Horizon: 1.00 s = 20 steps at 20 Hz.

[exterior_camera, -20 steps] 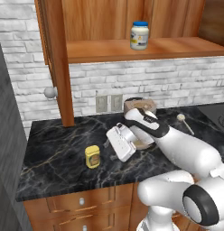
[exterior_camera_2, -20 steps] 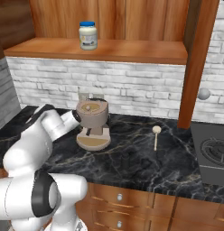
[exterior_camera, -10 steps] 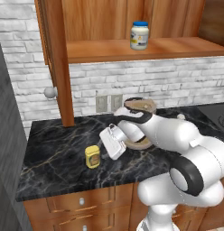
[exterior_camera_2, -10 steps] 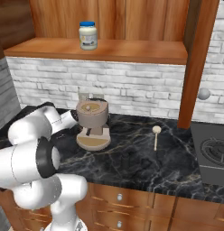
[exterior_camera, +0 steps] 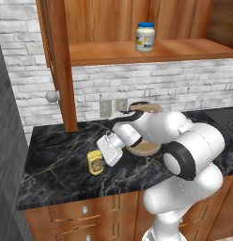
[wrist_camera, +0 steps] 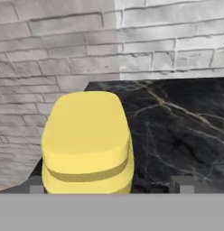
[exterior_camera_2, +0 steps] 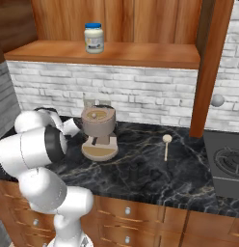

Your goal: There are various items on the counter. Only move the condiments/shakers into the cabinet.

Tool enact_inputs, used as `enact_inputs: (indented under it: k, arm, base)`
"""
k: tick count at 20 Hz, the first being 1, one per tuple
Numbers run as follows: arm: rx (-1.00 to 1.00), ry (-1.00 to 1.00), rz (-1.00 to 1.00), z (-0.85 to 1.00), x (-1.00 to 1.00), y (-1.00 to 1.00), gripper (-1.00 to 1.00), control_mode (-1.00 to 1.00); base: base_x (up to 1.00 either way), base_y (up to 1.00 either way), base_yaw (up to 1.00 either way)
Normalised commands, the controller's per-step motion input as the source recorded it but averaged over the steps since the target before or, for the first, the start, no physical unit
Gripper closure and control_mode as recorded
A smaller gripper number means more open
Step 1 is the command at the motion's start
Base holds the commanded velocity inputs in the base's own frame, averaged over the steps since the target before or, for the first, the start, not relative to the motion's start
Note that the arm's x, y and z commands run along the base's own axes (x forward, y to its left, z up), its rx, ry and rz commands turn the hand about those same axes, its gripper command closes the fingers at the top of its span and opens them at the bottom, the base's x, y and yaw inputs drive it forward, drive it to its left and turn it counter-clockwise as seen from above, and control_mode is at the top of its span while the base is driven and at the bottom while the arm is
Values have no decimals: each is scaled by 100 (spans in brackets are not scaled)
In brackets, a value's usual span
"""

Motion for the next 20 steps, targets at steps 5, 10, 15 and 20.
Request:
enact_inputs:
  k: [5, 10, 15, 20]
  arm:
    - [-1, 0, 0, -4, 0, 17, 100, -100]
    - [4, -12, -5, 67, -39, -17, 100, -100]
    - [6, -35, -13, 100, -76, -58, 100, -100]
    - [1, -32, -16, 100, -68, -50, 100, -100]
  base:
    - [0, 0, 0]
    - [0, 0, 0]
    - [0, 0, 0]
    - [0, 0, 0]
